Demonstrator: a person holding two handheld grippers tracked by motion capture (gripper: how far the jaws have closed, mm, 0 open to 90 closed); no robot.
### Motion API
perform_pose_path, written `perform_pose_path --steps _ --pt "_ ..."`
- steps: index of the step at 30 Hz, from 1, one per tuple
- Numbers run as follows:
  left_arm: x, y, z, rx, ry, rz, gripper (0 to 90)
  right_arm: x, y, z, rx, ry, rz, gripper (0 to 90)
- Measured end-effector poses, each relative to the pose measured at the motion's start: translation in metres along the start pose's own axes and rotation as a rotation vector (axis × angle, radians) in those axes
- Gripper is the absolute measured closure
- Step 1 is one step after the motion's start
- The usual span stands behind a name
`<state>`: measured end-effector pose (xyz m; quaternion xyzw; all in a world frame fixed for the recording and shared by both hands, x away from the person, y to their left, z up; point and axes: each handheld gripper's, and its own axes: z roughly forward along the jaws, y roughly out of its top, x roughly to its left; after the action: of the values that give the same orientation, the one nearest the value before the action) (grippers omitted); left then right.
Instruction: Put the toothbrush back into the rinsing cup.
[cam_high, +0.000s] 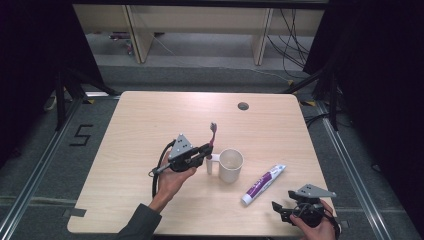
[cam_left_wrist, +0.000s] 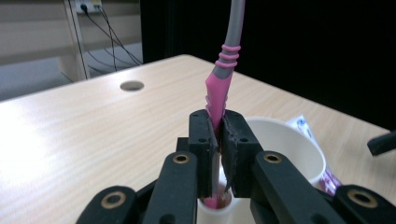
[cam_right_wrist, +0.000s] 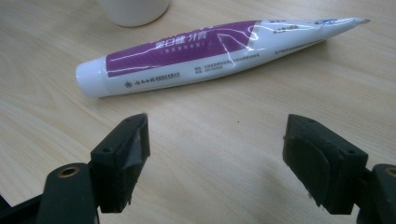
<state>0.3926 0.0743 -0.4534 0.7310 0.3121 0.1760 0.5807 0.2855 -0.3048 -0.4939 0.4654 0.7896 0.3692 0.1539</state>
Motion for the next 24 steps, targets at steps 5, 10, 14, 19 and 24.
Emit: perform_pose_path --steps 5,10,14,19,24 --pt "-0.0002 -0.0067 -0.0006 0.023 -0.003 0.001 81.7 0.0003 0.0002 -0.0001 0.007 0.01 0.007 24.0" --pt "0.0004 -0.0095 -0.001 0.037 -0.003 -0.002 81.0 0.0001 0.0 0.0005 -0.001 0.0 -0.003 24.0" --pt "0.0009 -0.0109 -0.0023 0.05 -0.002 0.002 79.7 0.0004 -0.0002 0.0004 0.001 0.002 0.002 24.0" --pt "0.0004 -0.0102 -0.0035 0.051 -0.005 -0.016 72.5 0.0008 -0.0001 0.0014 0.004 0.016 0.011 24.0" --pt "-0.0005 -0.0068 -0.0099 0.054 0.003 -0.003 55.4 -0.0002 -0.0004 0.0009 -0.003 0.021 0.027 24.0"
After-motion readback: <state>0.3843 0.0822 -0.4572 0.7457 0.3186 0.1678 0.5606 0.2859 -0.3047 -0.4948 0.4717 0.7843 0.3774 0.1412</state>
